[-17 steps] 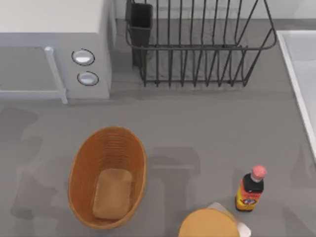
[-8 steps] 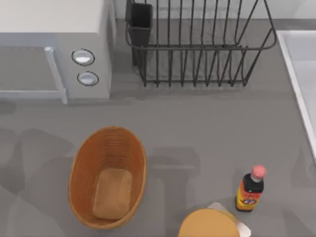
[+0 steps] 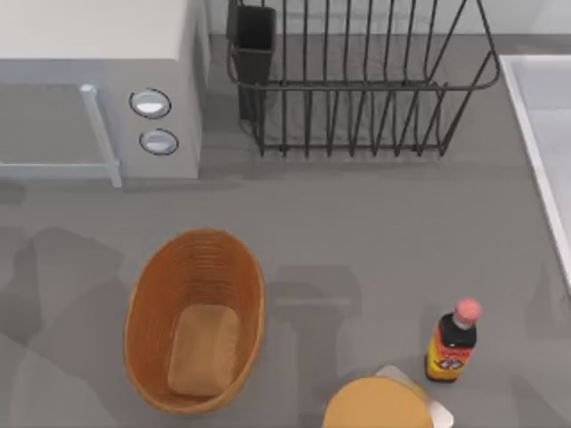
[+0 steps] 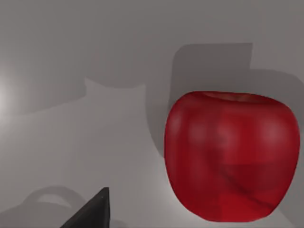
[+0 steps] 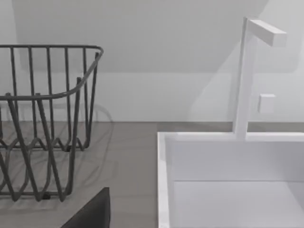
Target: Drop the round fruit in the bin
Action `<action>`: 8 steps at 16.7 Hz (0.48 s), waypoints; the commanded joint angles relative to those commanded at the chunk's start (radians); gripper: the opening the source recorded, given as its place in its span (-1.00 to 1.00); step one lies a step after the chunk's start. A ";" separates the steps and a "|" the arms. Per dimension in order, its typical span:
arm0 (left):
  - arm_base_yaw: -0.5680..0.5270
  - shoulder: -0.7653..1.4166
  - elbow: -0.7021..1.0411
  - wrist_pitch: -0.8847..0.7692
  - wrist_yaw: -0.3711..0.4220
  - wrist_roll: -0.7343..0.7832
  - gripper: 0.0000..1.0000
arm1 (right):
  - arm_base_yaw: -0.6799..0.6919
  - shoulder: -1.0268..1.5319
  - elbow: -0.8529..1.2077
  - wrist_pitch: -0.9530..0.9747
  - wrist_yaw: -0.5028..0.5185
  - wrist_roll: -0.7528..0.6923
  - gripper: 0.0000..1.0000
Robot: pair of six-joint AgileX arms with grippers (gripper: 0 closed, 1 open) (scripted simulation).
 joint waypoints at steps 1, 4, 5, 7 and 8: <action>0.002 -0.003 -0.013 0.009 0.000 0.000 1.00 | 0.000 0.000 0.000 0.000 0.000 0.000 1.00; 0.004 -0.002 -0.084 0.080 0.000 -0.003 1.00 | 0.000 0.000 0.000 0.000 0.000 0.000 1.00; 0.002 0.008 -0.107 0.113 0.001 -0.005 1.00 | 0.000 0.000 0.000 0.000 0.000 0.000 1.00; -0.007 0.047 -0.136 0.177 -0.001 -0.012 1.00 | 0.000 0.000 0.000 0.000 0.000 0.000 1.00; -0.013 0.073 -0.139 0.205 -0.001 -0.017 1.00 | 0.000 0.000 0.000 0.000 0.000 0.000 1.00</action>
